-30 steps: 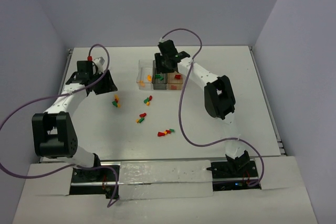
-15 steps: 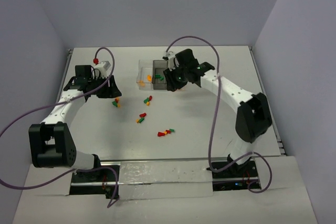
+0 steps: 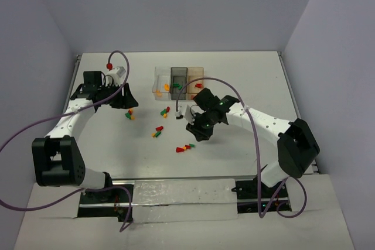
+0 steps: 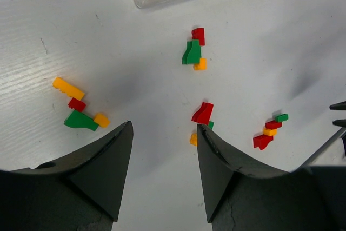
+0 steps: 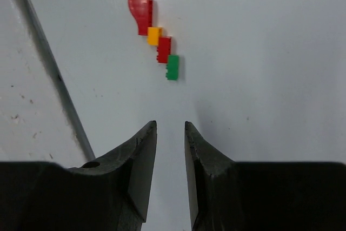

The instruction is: Sort the legos into containers by color

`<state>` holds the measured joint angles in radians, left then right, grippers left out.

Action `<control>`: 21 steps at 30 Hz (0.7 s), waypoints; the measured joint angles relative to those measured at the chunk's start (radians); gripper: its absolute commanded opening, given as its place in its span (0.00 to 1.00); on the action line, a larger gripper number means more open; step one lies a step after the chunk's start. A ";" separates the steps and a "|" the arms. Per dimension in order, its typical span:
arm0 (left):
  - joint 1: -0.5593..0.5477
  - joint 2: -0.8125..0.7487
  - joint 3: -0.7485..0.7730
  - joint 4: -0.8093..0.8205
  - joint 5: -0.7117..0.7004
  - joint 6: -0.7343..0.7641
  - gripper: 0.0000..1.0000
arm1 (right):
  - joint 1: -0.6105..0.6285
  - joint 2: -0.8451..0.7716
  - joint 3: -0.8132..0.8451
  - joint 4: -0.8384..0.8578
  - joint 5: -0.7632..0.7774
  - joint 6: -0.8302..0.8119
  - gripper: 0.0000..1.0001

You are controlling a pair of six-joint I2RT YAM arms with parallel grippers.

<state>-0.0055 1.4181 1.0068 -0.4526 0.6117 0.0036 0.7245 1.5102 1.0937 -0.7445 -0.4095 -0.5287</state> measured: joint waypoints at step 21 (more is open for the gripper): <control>0.000 0.016 0.016 0.016 0.018 -0.048 0.65 | 0.068 0.196 -0.010 0.098 0.000 0.010 0.34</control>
<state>-0.0055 1.4345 1.0225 -0.4362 0.6296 -0.0441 0.7922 1.7058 1.0840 -0.6460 -0.4091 -0.5190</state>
